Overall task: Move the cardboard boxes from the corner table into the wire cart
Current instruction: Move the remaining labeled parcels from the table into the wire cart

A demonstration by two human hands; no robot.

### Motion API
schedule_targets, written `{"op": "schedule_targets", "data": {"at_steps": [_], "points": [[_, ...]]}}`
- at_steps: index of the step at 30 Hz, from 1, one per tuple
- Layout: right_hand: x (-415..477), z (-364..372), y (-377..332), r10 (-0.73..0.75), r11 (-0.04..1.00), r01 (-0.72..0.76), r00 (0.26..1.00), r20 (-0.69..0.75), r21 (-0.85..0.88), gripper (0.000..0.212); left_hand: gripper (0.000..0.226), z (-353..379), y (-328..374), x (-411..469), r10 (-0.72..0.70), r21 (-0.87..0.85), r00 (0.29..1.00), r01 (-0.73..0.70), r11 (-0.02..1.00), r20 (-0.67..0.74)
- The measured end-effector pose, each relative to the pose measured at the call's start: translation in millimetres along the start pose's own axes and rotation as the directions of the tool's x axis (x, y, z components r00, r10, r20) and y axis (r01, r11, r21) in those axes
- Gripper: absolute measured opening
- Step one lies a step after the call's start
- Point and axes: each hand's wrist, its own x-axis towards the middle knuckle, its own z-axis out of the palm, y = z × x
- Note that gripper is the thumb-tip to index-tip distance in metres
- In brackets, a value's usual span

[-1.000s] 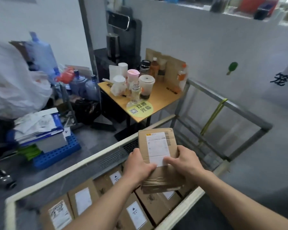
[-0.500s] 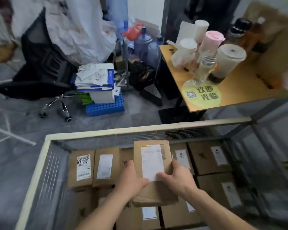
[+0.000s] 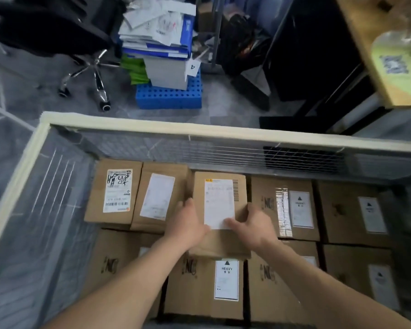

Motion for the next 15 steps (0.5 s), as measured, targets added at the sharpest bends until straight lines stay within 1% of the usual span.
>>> {"op": "schedule_targets", "data": {"at_steps": [4,7,10,12,15], "points": [[35.5,24.1,8.2,-0.004,0.999,0.005,1.0,-0.006,0.04,0.046,0.057,18.3,-12.4,29.7,0.058,0.096,0.998,-0.055,0.994,-0.025],[54.7,38.6,10.2,-0.021,0.999,0.021,1.0,-0.003,0.04,0.055,0.055,28.3,-17.3,40.9,0.086,0.121,0.996,-0.083,0.989,-0.018],[64.3,52.6,12.8,-0.027,0.997,0.023,0.998,0.057,0.072,0.067,0.043,37.2,-24.1,43.9,0.093,0.053,0.996,-0.093,0.994,-0.005],[68.3,56.8,12.1,-0.047,0.996,0.04,0.995,0.092,0.08,0.073,0.044,40.4,-28.1,43.3,0.11,-0.009,0.994,-0.11,0.994,-0.01],[71.7,56.6,6.0,-0.05,0.996,0.041,0.992,0.118,0.079,0.079,0.048,37.8,-29.0,40.4,0.135,-0.012,0.99,-0.135,0.991,-0.028]]}}
